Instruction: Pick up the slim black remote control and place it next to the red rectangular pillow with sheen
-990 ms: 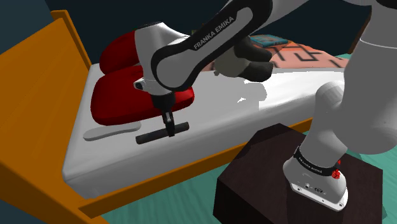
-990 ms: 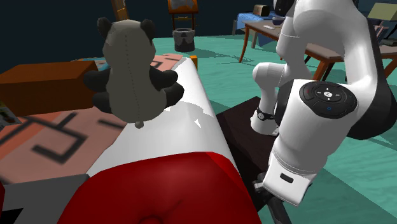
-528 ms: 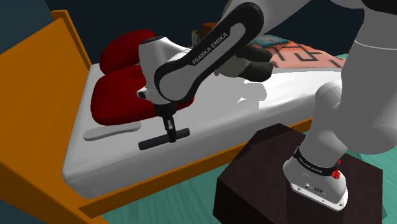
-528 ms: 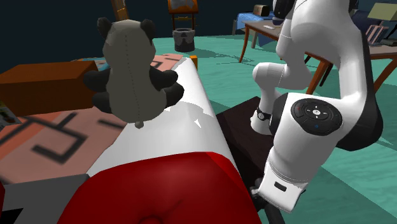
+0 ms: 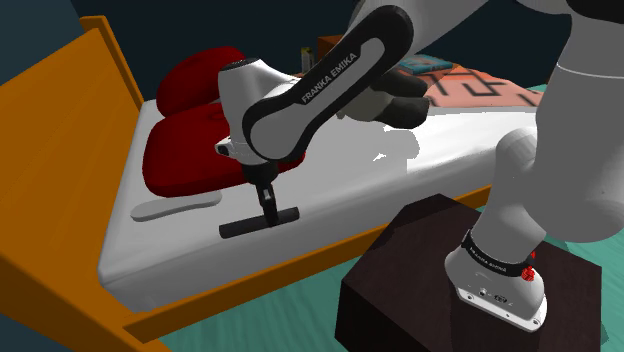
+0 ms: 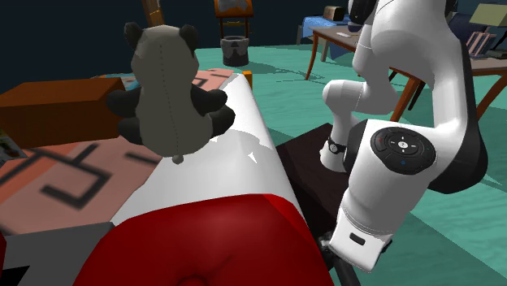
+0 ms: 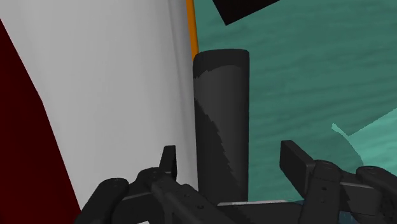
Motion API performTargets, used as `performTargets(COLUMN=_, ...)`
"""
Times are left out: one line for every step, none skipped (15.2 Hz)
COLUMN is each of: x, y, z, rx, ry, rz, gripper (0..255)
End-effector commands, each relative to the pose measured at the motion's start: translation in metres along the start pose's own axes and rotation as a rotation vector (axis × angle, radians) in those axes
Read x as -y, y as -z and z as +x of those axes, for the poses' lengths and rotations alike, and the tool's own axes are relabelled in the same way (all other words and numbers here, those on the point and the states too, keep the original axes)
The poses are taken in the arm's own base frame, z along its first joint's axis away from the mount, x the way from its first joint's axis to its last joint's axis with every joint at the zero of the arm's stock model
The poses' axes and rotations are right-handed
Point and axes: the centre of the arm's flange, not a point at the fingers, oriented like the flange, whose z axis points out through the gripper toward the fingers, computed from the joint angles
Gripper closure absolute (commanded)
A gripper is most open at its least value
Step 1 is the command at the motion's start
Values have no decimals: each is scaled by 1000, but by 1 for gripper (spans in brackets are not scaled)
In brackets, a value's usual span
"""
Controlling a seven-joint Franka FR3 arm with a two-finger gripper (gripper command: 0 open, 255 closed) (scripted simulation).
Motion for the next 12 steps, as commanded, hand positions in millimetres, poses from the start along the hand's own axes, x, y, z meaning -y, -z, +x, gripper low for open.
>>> performTargets(x=0, y=0, z=0, rx=0, ry=0, rz=0, gripper=0)
performTargets(x=0, y=0, z=0, rx=0, ry=0, rz=0, gripper=0)
performTargets(x=0, y=0, z=0, rx=0, ry=0, rz=0, gripper=0)
performTargets(x=0, y=0, z=0, rx=0, ry=0, rz=0, gripper=0)
performTargets(x=0, y=13, z=0, rx=0, ry=0, rz=0, gripper=0)
performTargets(x=0, y=26, z=0, rx=0, ry=0, rz=0, gripper=0)
performTargets(x=0, y=40, z=0, rx=0, ry=0, rz=0, gripper=0)
performTargets(x=0, y=50, z=0, rx=0, ry=0, rz=0, gripper=0)
performTargets(x=0, y=50, z=0, rx=0, ry=0, rz=0, gripper=0)
performTargets(x=0, y=50, z=0, rx=0, ry=0, rz=0, gripper=0)
performTargets(x=0, y=50, z=0, rx=0, ry=0, rz=0, gripper=0)
performTargets(x=0, y=50, z=0, rx=0, ry=0, rz=0, gripper=0)
